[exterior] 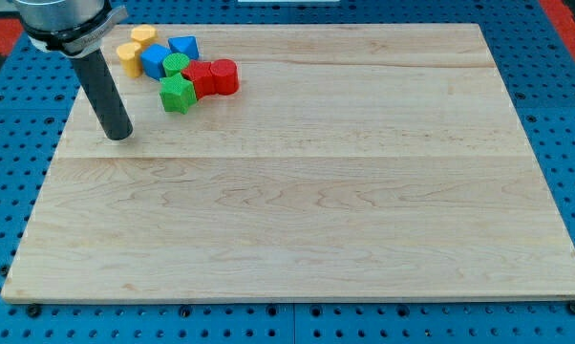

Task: Slide the green star close to the heart

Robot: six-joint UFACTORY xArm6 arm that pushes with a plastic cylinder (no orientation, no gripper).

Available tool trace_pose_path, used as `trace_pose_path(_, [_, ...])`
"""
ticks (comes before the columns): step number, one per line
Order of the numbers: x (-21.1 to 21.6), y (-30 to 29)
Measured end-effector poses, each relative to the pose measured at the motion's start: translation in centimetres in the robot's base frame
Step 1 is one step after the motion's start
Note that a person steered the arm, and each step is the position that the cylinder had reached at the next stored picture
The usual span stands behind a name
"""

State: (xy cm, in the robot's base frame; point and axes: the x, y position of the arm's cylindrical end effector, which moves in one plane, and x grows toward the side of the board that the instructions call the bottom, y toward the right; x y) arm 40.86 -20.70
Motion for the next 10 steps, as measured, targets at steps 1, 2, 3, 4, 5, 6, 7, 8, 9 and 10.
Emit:
trace_pose_path(1, [0.9,4.4])
trace_pose_path(2, [2.0,7.6])
trace_pose_path(3, [2.0,14.7])
trace_pose_path(4, [-0.5,16.8])
trace_pose_path(5, [-3.2,13.7])
trace_pose_path(6, [-5.9,7.5])
trace_pose_path(7, [-7.0,2.5])
trace_pose_path(8, [-7.0,-1.5])
trace_pose_path(9, [-7.0,-2.0])
trace_pose_path(10, [-6.3,-2.0])
